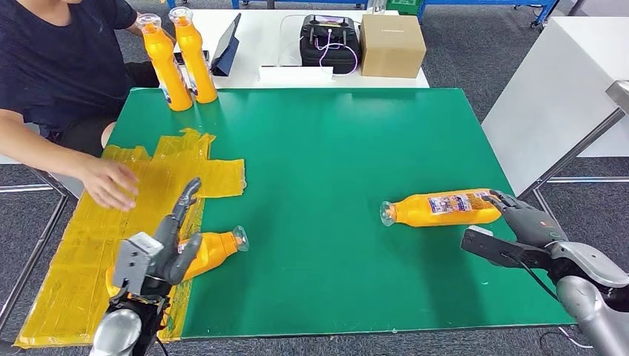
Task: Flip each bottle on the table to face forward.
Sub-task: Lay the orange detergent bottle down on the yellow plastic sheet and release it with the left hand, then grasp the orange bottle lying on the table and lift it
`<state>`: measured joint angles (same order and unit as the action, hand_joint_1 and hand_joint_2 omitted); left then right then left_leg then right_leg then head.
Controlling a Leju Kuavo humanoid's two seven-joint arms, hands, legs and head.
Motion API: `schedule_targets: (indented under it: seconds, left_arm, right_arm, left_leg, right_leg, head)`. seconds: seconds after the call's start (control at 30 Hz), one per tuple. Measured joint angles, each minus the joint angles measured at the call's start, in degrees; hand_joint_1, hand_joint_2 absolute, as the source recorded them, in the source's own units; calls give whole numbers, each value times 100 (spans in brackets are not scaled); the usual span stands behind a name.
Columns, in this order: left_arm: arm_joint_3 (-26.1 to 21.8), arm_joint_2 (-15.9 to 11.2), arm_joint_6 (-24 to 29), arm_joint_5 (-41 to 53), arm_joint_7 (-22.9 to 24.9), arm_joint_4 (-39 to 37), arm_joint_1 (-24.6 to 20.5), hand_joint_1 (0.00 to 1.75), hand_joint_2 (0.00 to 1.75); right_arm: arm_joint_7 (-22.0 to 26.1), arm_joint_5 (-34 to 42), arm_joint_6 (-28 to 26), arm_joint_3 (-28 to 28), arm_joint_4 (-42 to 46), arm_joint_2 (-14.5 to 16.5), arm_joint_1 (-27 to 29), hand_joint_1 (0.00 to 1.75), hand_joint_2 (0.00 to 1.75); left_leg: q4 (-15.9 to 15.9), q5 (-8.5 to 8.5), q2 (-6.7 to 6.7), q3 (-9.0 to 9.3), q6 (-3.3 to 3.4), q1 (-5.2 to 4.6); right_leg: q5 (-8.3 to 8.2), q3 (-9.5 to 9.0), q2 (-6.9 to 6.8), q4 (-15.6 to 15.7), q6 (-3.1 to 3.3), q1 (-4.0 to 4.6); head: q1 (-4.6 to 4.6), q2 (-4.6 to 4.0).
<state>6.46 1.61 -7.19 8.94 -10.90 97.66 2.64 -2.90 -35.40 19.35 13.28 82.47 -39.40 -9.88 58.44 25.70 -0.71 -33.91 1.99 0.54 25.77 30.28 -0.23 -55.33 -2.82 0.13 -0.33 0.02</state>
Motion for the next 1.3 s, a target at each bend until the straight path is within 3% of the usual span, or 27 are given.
schedule_targets:
  seconds: [0.47,1.0,1.3]
  left_arm:
    - [-191,-122,-178,-499,2,603,187,0,0]
    - [-281,-204,-537,-730,2,811,194,0,0]
    - [-379,-216,-665,-921,-7,742,-23,0,0]
  right_arm:
    - [-26,-763,-245,350,-1537,791,-1018,0,175]
    - [-446,-1934,-544,1074,-3156,2118,-2238,0,175]
    - [-392,-2647,-275,1476,-4308,2174,-2637,0,175]
  left_leg:
    - [0,-5,-4,-3,-2,-1]
    - [1,-17,-8,-13,-14,0]
    - [3,-19,-17,-11,-16,-4]
  right_leg:
    - [0,11,-2,-19,0,-2]
    - [1,36,-3,-40,3,-2]
    - [0,35,-10,-39,2,-10]
  head:
    - [1,0]
    - [1,0]
    - [2,0]
